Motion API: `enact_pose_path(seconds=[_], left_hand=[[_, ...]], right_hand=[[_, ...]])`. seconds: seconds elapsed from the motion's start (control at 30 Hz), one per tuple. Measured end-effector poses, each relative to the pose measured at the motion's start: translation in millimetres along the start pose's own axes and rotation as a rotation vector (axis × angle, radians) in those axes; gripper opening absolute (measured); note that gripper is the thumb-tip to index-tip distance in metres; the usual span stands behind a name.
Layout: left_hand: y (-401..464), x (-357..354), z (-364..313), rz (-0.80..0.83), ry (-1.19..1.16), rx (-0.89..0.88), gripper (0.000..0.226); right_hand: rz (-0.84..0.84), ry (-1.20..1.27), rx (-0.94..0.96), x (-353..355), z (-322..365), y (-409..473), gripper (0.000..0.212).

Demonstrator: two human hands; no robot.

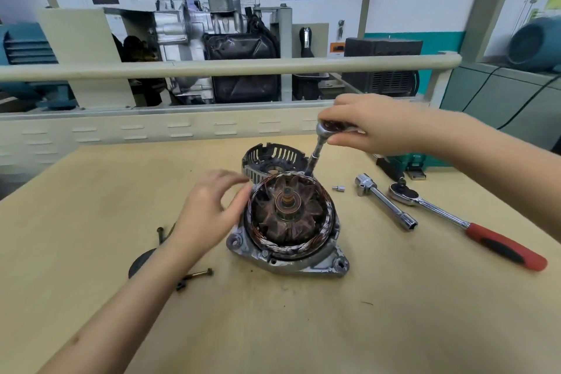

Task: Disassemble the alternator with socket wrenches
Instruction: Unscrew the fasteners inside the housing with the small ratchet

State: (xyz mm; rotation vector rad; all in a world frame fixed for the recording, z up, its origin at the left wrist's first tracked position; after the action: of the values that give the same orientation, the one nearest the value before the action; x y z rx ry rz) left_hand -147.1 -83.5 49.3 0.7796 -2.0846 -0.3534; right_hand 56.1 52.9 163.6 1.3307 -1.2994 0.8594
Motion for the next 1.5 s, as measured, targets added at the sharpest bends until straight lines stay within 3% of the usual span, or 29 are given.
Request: enact_pose_path(seconds=[0.17, 0.27, 0.4, 0.47, 0.6, 0.7, 0.77, 0.83, 0.97, 1.13, 1.5], left_hand=[[58.3, -23.8, -39.5, 0.426, -0.165, 0.085, 0.035], [70.9, -38.8, -54.7, 0.551, -0.240, 0.019, 0.023], [75.5, -45.9, -55.0, 0.488, -0.264, -0.030, 0.014], [74.4, -48.3, -52.9, 0.408, -0.226, -0.057, 0.007], [69.8, -50.8, -55.7, 0.325, -0.227, -0.142, 0.016], [70.2, -48.0, -53.6, 0.362, -0.258, -0.107, 0.027], [70.2, -47.9, -50.7, 0.447, -0.280, -0.059, 0.004], [70.4, -52.4, -45.2, 0.486, -0.142, -0.024, 0.034], [69.0, -64.1, -34.4, 0.609, -0.024, 0.171, 0.044], [71.0, -65.7, -31.7, 0.590, -0.071, 0.181, 0.050], [64.6, -57.5, -24.0, 0.566, -0.176, 0.277, 0.055]], right_hand=[[0.140, -0.028, 0.114, 16.6, -0.1, 16.2, 0.020], [0.168, -0.042, 0.152, 18.7, -0.6, 21.2, 0.017], [0.172, -0.091, 0.150, 19.1, 4.1, 23.8, 0.021], [0.127, -0.212, 0.064, 13.2, 11.4, 23.8, 0.030], [0.027, -0.297, -0.114, 1.1, 29.5, 22.2, 0.038], [0.087, -0.202, -0.083, 3.8, 25.8, 24.1, 0.033], [0.119, -0.116, -0.086, 6.2, 21.9, 26.0, 0.028], [0.098, -0.028, -0.099, 4.1, 20.3, 26.9, 0.024], [-0.036, 0.053, -0.090, -8.6, 21.6, 24.9, 0.024], [-0.086, 0.022, -0.062, -12.5, 14.0, 26.3, 0.038], [-0.119, 0.030, 0.119, -8.0, 10.3, 46.5, 0.035]])
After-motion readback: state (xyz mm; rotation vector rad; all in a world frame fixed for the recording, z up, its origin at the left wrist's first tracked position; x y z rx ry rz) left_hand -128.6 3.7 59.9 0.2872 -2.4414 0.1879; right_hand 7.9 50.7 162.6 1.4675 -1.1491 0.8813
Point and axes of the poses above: each hand's wrist, its own y-axis towards the middle knuckle, its own x-axis out of the back of the hand, z = x × y, the point moved 1 cm from there along y, towards the middle knuckle, and after that the axes turned 14 degrees about x, right-handed, at the moved point
